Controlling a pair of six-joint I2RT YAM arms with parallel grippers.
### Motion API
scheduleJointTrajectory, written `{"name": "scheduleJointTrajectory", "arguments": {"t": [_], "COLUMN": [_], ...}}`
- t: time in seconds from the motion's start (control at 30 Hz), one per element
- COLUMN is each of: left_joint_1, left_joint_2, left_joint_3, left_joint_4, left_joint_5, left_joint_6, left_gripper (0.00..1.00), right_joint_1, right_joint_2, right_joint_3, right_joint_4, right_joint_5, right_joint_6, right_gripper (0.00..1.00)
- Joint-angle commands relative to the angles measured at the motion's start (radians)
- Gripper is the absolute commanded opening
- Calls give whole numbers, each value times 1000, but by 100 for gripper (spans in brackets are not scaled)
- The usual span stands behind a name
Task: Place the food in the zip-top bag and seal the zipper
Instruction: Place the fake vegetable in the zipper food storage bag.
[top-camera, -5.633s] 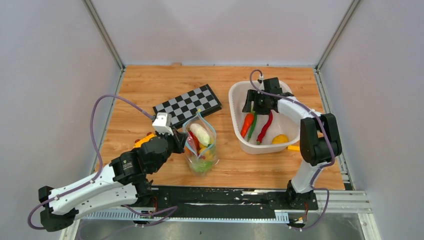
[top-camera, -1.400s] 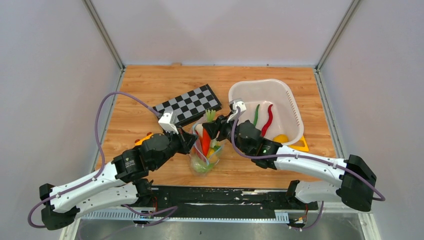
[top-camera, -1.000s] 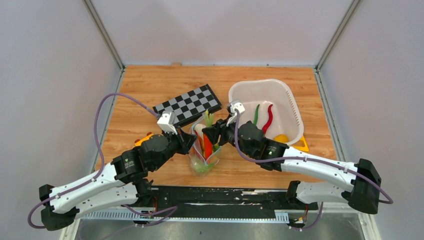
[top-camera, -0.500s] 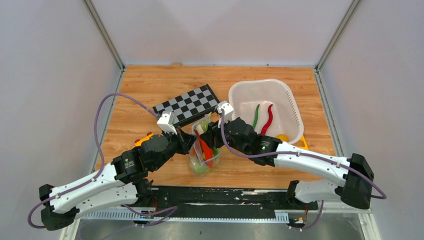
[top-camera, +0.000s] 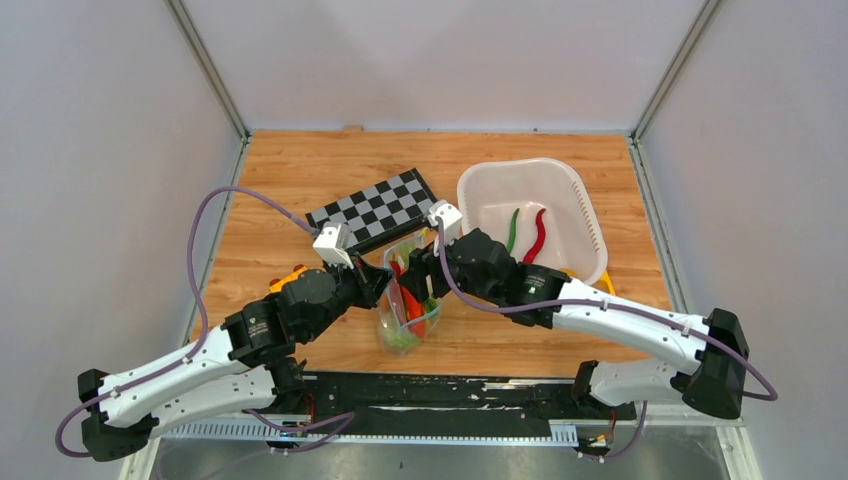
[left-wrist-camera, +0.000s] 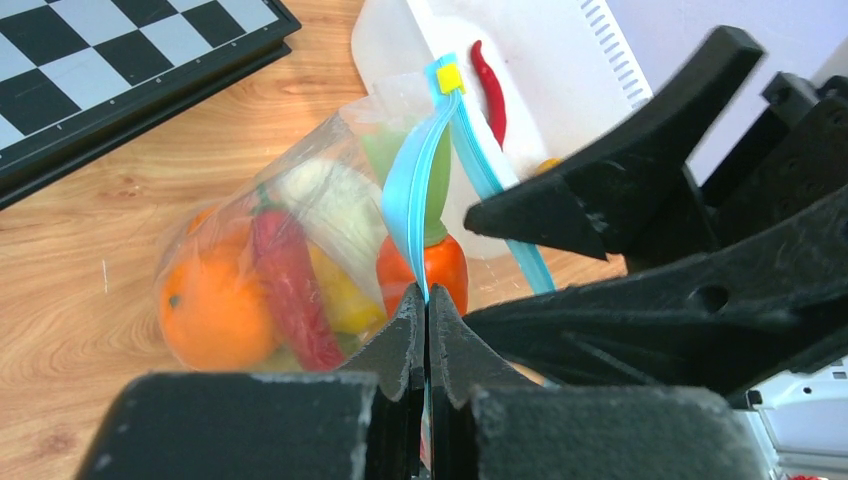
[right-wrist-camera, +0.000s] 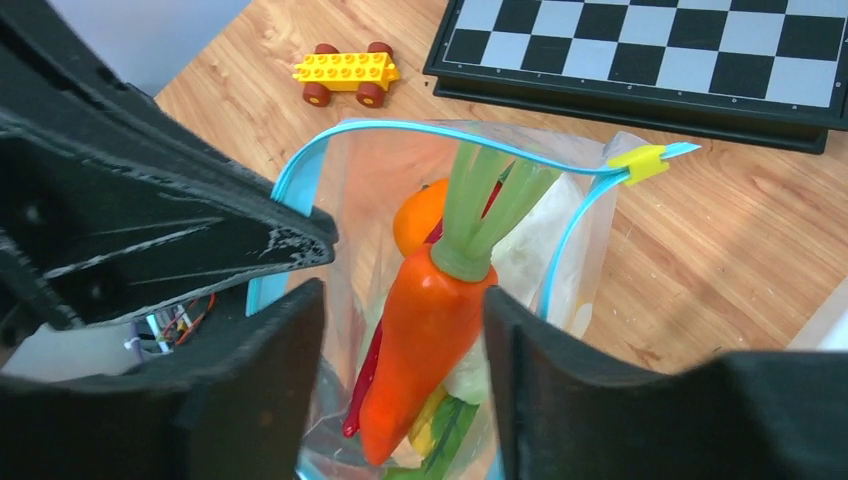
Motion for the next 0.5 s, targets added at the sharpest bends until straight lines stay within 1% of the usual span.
{"name": "scheduleJointTrajectory", "arguments": {"t": [0.0,0.03,0.1,0.13,0.17,0.23,0.33,0.47], "left_joint_1": [-3,-3,-3,-3,-3,-4,-3,-3], "left_joint_2": [-2,-2,-1,-1,-1,-1,2,7], "left_joint_3": [1,1,2,3,3,4,6,9], "left_joint_4": [42,43,42,42,42,43,43,43], "left_joint_5": [-20,-19,-19,-18,-16,-15,-10,2], "left_joint_6": [0,0,0,0,0,0,-2,-2], "left_gripper": [0,0,0,0,0,0,0,0], "right_joint_1": [-2,-3,-3,-4,-3,-3,-3,-5], "right_joint_2": [-73,-79,-78,-73,-69,-51,-5,90], "right_joint_3": [42,38,35,34,29,25,42,79], "right_joint_4": [-20,-25,-43,-54,-60,-69,-89,-78], "right_joint_5": [-33,-37,-45,-48,-51,-58,-59,-12], "right_joint_6": [-26,-27,-24,-23,-23,-21,-22,-44], "right_gripper": [51,46,31,26,23,21,20,20]}}
